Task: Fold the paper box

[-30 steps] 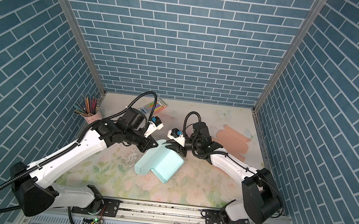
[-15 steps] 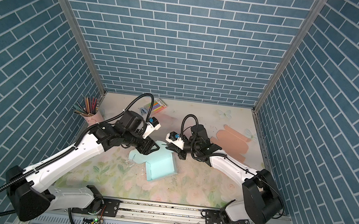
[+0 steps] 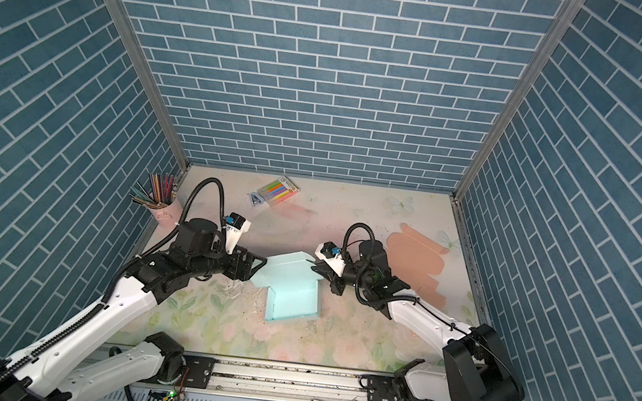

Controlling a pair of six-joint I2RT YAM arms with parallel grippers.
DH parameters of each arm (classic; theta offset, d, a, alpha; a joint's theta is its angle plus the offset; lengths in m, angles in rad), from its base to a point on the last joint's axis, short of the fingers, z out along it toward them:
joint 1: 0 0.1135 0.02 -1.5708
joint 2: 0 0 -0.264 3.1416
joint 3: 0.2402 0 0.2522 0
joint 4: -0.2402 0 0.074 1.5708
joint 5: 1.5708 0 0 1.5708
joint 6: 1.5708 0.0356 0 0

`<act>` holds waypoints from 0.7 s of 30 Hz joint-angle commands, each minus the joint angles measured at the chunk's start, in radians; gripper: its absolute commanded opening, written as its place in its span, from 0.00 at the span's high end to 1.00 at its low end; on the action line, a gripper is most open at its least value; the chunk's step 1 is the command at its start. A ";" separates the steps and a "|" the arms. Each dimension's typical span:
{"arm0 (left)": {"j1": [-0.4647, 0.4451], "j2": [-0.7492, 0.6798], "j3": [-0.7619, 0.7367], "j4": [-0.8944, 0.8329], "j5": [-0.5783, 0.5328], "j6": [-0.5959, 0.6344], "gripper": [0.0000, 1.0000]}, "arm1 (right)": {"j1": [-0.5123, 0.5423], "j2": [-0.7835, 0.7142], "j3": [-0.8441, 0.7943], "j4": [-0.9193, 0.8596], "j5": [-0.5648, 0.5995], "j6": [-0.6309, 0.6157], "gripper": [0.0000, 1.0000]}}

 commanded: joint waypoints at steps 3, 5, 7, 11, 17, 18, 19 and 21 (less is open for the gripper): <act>0.006 -0.040 -0.134 0.229 0.042 -0.098 0.15 | -0.026 -0.014 -0.027 0.027 0.055 0.058 0.97; 0.005 -0.048 -0.179 0.290 0.054 -0.127 0.16 | -0.034 -0.014 -0.028 0.028 0.058 0.059 0.96; 0.004 -0.049 -0.207 0.330 0.039 -0.151 0.16 | -0.041 -0.015 -0.030 0.034 0.061 0.065 0.96; -0.006 -0.026 -0.275 0.438 0.062 -0.189 0.16 | -0.058 -0.009 -0.034 0.035 0.083 0.085 0.96; -0.048 0.024 -0.303 0.489 0.035 -0.180 0.15 | -0.058 -0.014 -0.044 0.045 0.072 0.099 0.95; -0.053 0.032 -0.306 0.497 0.036 -0.181 0.17 | -0.058 -0.016 -0.047 0.048 0.067 0.099 0.95; -0.059 0.039 -0.307 0.501 0.034 -0.179 0.19 | -0.058 -0.014 -0.048 0.048 0.057 0.093 0.95; -0.068 0.056 -0.304 0.500 0.025 -0.172 0.25 | -0.058 -0.007 -0.041 0.033 0.042 0.088 0.94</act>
